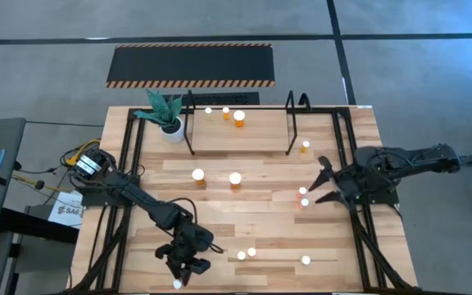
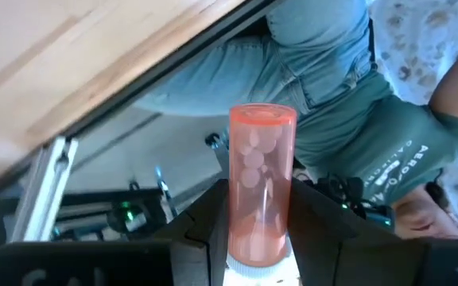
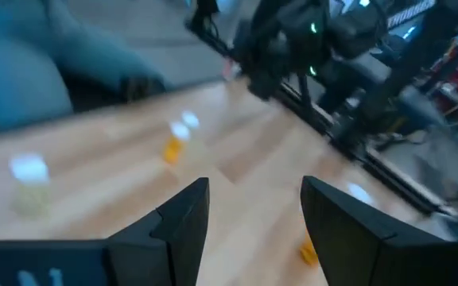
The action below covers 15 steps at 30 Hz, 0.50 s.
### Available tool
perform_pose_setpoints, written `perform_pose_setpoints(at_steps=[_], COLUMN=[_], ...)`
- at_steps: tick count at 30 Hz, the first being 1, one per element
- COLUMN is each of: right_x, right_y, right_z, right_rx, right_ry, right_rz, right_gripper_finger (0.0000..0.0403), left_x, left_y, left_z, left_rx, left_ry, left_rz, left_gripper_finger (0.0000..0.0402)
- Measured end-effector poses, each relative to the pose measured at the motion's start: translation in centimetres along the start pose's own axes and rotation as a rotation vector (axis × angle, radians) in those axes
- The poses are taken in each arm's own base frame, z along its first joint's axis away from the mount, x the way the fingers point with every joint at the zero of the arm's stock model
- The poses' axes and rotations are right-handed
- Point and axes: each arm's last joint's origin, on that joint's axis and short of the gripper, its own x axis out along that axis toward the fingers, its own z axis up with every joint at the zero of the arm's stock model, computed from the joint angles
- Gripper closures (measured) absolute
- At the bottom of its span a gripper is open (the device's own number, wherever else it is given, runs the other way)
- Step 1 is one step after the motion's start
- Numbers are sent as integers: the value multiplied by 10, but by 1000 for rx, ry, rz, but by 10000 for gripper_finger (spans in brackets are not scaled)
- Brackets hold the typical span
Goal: Pick and place medicine bottles onto shelf by color
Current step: Put the bottom left pink pill bottle on the shelf
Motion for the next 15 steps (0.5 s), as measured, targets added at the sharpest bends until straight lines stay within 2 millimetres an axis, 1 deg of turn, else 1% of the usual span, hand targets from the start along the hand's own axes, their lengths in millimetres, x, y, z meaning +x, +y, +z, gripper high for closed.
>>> perform_pose_setpoints(at_steps=[5, 8, 13, 15], right_x=[10, 20, 36, 43], right_y=[-1, -2, -6, -6], right_z=[10, 16, 27, 32], right_rx=[224, 380, 365, 390], right_ry=[-89, -136, -242, -289], right_rz=[52, 82, 88, 99], right_gripper_finger=[180, 180, 180, 180], left_x=[-3, -8, -17, -22], left_y=[-1, -2, -4, -5], left_z=[2, 5, 13, 17], left_rx=[-13, -76, -215, -245], left_ry=[22, 55, 19, -9], left_rz=[-2, -2, -35, -57], left_gripper_finger=[307, 307, 307, 307])
